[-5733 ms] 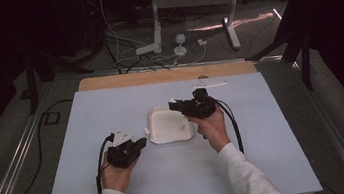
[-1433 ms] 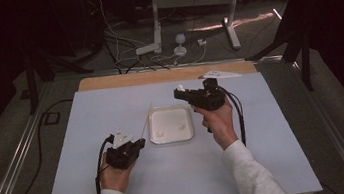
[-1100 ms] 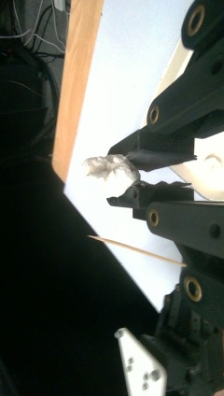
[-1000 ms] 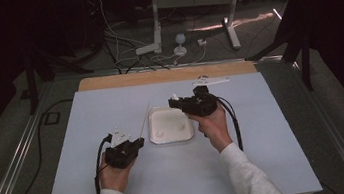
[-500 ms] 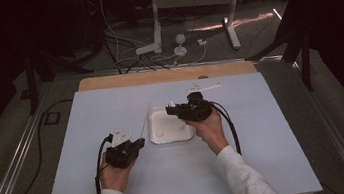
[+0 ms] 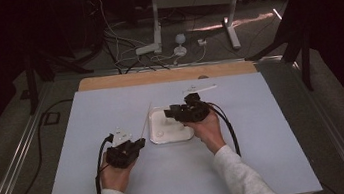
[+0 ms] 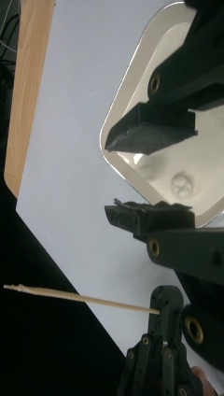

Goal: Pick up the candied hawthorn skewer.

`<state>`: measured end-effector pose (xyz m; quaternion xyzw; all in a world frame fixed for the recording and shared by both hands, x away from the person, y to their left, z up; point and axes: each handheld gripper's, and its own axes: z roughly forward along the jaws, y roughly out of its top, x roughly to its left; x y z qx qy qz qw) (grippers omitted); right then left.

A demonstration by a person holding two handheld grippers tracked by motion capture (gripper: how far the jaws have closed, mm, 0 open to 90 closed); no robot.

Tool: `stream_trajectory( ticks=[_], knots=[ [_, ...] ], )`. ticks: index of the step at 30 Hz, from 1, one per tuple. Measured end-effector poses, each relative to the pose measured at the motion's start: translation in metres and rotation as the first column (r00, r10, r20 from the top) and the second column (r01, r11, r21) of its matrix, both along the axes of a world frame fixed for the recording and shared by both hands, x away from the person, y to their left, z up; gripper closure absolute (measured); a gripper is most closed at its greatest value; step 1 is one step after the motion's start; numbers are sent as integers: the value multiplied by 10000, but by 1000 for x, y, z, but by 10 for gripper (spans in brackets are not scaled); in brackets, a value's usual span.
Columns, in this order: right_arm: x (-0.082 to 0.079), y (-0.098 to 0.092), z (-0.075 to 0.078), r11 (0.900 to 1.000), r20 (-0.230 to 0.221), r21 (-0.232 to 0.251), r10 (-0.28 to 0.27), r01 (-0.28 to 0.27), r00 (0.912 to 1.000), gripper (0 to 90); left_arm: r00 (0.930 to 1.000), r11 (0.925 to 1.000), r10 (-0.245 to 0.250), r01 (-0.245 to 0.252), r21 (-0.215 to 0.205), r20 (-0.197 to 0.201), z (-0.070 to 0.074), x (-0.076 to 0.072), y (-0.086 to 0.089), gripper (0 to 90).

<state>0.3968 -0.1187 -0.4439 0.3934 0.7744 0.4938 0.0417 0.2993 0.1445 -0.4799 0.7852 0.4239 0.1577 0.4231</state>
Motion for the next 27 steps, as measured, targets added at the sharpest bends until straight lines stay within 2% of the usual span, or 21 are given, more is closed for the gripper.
stream_trajectory(
  ticks=[6, 8, 12, 20, 27],
  knots=[
    [-2, -2, 0, 9999, -40, 106, -27, 27, 10000, 388, 10000, 10000, 60, -60, -39, 15, 1, 0, 1, 897],
    [-3, -3, 1, 9999, 114, 149, -89, 87, 9999, 302, 10000, 10000, 69, -69, -46, 20, 1, 0, 1, 897],
    [-6, -8, 4, 9996, 347, 277, -76, 67, 9994, 197, 10000, 9999, 67, -66, -90, 39, 2, 0, 0, 897],
    [-12, -11, 7, 9991, 567, 414, -92, 69, 9983, 144, 9999, 9996, 120, -120, -265, 22, 4, 0, -2, 895],
    [-17, -16, 5, 9987, 507, 507, -58, 32, 9987, 139, 9999, 9992, 147, -150, -359, -79, 3, 1, -5, 894]
  ],
)
